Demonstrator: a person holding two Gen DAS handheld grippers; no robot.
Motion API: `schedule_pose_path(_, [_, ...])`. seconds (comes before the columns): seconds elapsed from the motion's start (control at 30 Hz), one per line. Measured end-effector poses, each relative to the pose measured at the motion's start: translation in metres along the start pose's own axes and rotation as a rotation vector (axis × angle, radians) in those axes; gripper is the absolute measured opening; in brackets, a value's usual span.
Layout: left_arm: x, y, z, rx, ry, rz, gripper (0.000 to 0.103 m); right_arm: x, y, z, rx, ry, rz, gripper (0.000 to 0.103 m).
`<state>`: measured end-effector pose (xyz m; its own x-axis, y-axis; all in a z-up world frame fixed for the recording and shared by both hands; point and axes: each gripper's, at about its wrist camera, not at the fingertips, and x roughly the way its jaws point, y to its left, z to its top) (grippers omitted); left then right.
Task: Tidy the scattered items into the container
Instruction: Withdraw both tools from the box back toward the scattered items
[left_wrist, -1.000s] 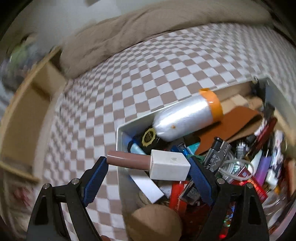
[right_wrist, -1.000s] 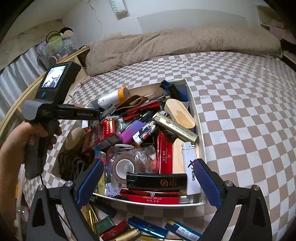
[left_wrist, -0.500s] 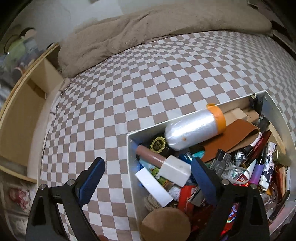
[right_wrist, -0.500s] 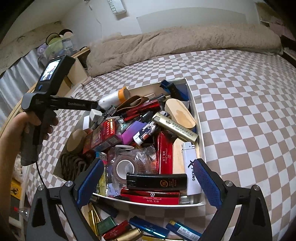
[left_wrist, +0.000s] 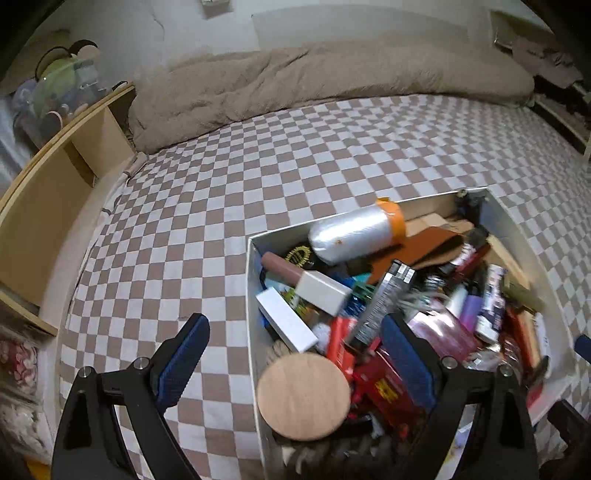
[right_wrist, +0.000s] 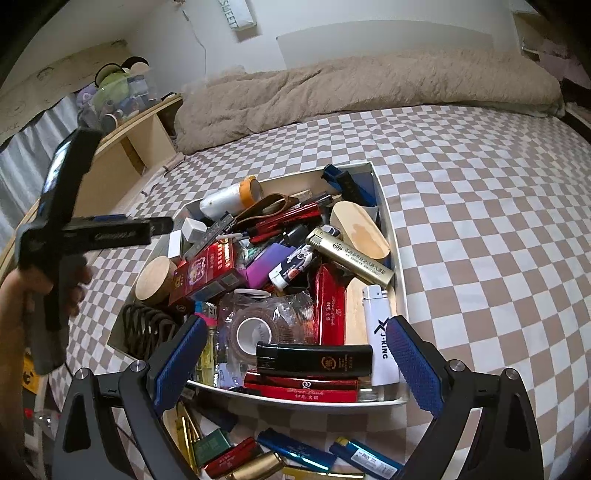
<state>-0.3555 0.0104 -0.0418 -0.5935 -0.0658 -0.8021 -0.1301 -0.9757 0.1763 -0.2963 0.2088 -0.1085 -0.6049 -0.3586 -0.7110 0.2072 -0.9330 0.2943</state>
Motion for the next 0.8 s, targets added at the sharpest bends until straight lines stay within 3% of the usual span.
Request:
schedule_pose_path(0.6, [-0.066,0.003,-0.052,-0.093,-0.114,-0.085,0.095,-0.026,0.015,-0.004,-0.074,-0.080,-0.065,0.097])
schedule_pose_path(0.67, [-0.071,0.002,-0.058,-0.106,-0.122,-0.094,0.095,-0.032,0.018,-0.004,-0.091,-0.097,-0.085,0.103])
schedule_pose_path(0.8, [-0.084,0.001,-0.069,-0.119,-0.138,-0.104,0.098,-0.047,0.022,-0.004,-0.100,-0.139,-0.122,0.103])
